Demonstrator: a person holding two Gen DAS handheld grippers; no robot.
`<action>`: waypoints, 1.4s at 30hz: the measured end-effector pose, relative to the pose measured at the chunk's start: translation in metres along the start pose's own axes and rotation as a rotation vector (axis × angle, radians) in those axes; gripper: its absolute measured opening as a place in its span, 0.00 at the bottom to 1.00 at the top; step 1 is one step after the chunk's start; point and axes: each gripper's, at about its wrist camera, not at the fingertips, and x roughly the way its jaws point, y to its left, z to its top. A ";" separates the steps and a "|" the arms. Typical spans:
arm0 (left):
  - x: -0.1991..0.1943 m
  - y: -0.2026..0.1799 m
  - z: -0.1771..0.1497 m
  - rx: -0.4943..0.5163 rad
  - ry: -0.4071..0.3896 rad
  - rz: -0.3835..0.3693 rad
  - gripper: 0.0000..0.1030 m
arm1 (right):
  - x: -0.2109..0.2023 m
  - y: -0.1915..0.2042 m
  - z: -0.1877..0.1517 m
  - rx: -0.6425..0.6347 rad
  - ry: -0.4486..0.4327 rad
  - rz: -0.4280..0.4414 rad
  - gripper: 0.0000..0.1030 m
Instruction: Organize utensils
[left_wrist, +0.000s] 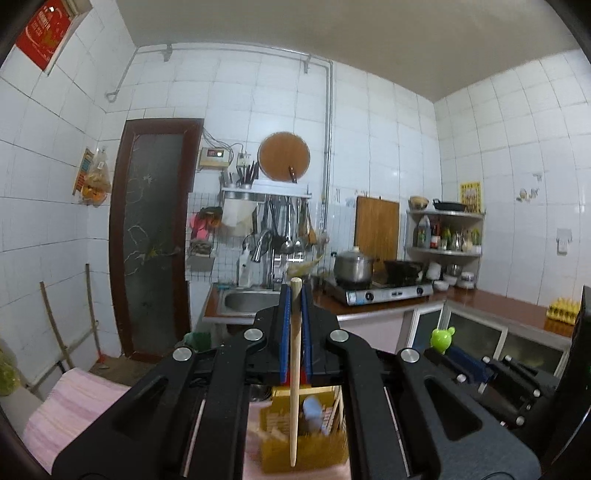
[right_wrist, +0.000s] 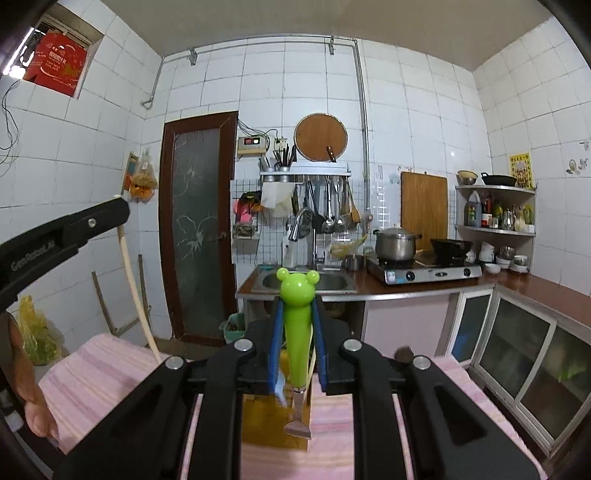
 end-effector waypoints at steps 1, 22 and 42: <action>0.013 -0.002 0.002 -0.002 -0.006 0.004 0.04 | 0.007 -0.001 0.002 0.004 -0.001 0.003 0.15; 0.159 0.028 -0.112 0.003 0.160 0.068 0.04 | 0.147 -0.013 -0.087 0.055 0.181 0.044 0.15; 0.034 0.055 -0.083 0.001 0.159 0.132 0.95 | 0.049 -0.035 -0.080 0.059 0.196 -0.059 0.84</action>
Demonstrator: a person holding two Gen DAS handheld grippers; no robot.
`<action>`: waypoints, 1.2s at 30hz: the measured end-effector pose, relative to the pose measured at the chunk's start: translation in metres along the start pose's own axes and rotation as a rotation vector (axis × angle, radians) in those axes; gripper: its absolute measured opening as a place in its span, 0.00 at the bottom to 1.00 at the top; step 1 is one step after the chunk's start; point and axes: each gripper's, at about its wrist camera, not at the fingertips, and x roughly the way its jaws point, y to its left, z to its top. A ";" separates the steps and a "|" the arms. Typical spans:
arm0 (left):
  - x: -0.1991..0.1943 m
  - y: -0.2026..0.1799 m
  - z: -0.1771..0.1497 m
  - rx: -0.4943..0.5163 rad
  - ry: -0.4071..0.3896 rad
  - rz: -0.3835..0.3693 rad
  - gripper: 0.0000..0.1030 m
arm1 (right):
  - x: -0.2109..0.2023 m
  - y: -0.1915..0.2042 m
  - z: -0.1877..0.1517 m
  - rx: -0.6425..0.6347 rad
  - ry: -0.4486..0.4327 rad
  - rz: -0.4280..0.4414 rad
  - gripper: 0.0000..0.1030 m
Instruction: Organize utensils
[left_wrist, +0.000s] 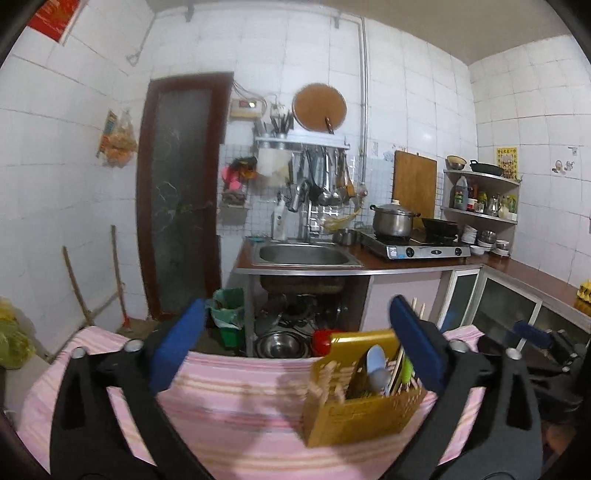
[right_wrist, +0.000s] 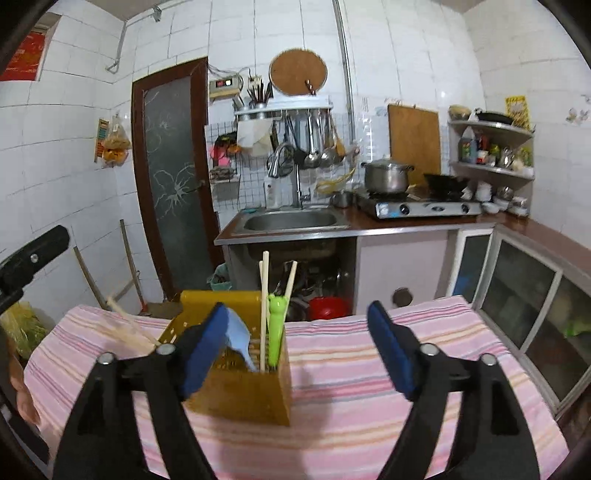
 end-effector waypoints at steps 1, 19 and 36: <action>-0.009 0.002 -0.003 0.004 0.001 0.002 0.95 | -0.015 0.003 -0.007 -0.010 -0.012 -0.007 0.86; -0.171 0.036 -0.153 0.002 0.112 0.063 0.95 | -0.144 0.041 -0.162 -0.062 0.043 -0.024 0.96; -0.182 0.039 -0.189 0.021 0.055 0.149 0.95 | -0.166 0.035 -0.190 -0.037 -0.034 -0.046 0.96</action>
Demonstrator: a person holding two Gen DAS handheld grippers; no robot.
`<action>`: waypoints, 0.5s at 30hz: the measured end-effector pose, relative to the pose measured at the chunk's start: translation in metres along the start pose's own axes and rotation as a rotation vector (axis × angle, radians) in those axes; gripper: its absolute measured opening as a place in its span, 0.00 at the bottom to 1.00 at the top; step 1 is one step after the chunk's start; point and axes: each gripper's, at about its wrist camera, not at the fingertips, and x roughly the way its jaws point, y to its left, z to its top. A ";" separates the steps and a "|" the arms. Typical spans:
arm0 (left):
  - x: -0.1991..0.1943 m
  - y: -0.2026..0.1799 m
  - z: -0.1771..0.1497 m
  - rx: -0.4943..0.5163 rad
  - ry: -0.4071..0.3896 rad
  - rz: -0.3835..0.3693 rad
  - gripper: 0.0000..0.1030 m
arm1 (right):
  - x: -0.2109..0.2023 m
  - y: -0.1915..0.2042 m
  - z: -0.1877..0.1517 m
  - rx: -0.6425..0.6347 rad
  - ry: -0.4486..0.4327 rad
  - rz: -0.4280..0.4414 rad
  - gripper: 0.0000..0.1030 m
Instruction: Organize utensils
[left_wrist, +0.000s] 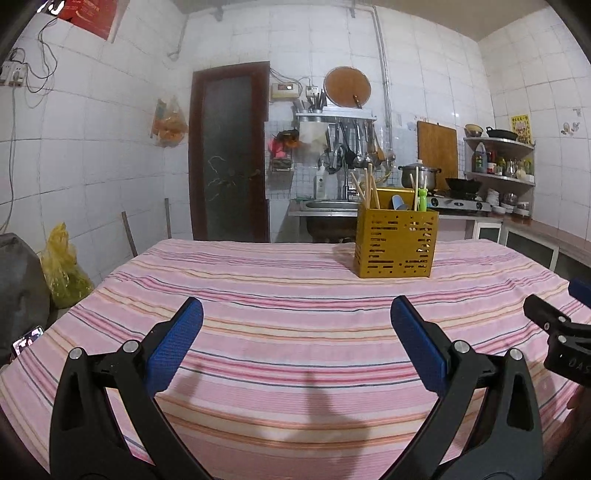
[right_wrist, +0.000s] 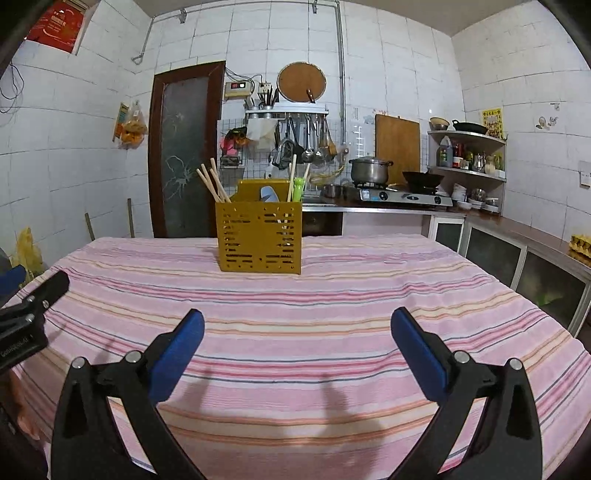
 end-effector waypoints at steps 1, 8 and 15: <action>0.000 0.001 0.001 -0.006 -0.001 0.000 0.95 | -0.001 0.000 0.000 0.002 -0.004 -0.001 0.96; -0.001 0.002 0.002 -0.010 -0.008 -0.002 0.95 | -0.004 0.000 0.000 0.000 -0.013 -0.004 0.96; -0.003 0.001 0.003 0.000 -0.016 -0.006 0.95 | -0.011 0.002 0.000 -0.012 -0.043 -0.007 0.96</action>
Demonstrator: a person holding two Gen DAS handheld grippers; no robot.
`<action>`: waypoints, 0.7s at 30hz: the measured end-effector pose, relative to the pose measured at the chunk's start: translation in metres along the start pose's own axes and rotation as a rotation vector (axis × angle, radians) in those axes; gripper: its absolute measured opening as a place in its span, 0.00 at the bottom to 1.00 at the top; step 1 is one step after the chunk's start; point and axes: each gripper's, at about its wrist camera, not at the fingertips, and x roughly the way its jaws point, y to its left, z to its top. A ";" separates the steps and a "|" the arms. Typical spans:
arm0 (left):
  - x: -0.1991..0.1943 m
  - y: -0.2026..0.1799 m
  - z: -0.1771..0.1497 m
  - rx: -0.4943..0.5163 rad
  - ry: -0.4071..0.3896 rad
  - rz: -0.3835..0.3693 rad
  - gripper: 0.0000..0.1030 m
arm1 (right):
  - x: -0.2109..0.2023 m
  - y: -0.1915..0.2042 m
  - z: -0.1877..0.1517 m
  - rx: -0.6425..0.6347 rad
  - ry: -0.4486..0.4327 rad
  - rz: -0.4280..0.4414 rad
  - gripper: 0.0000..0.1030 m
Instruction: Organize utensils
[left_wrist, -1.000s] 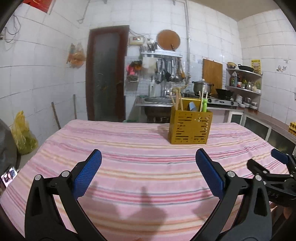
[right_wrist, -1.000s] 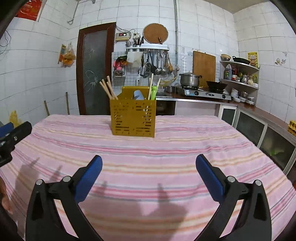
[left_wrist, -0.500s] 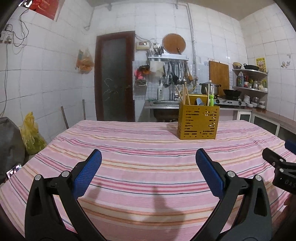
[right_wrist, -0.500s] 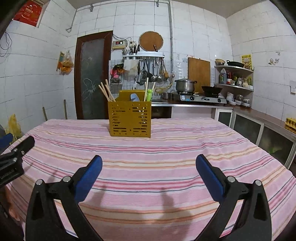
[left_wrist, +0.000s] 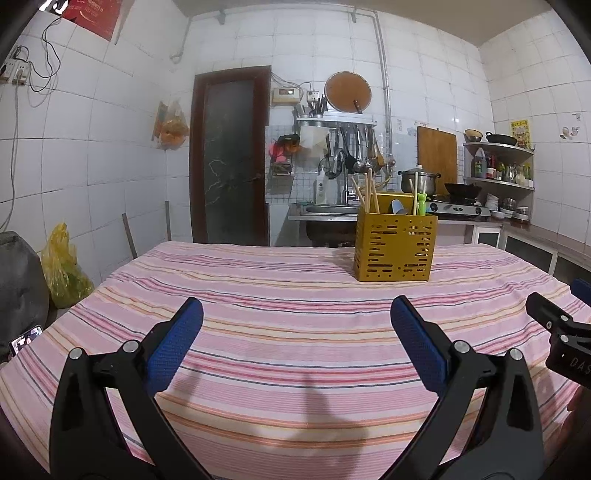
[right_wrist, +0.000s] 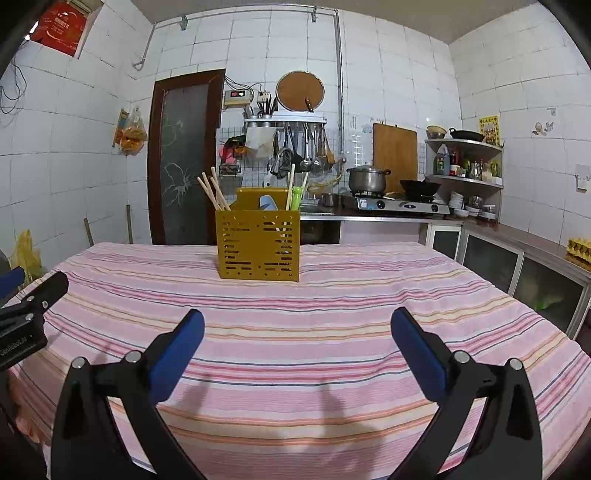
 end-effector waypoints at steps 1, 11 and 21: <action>0.000 0.000 0.000 0.001 0.000 -0.001 0.95 | -0.001 0.000 0.000 0.000 -0.001 0.000 0.96; 0.000 -0.003 0.000 0.013 0.004 -0.020 0.95 | -0.001 -0.006 0.001 0.023 -0.004 0.004 0.96; 0.001 -0.004 0.000 0.019 0.002 -0.021 0.95 | -0.003 -0.009 0.002 0.015 -0.009 0.003 0.96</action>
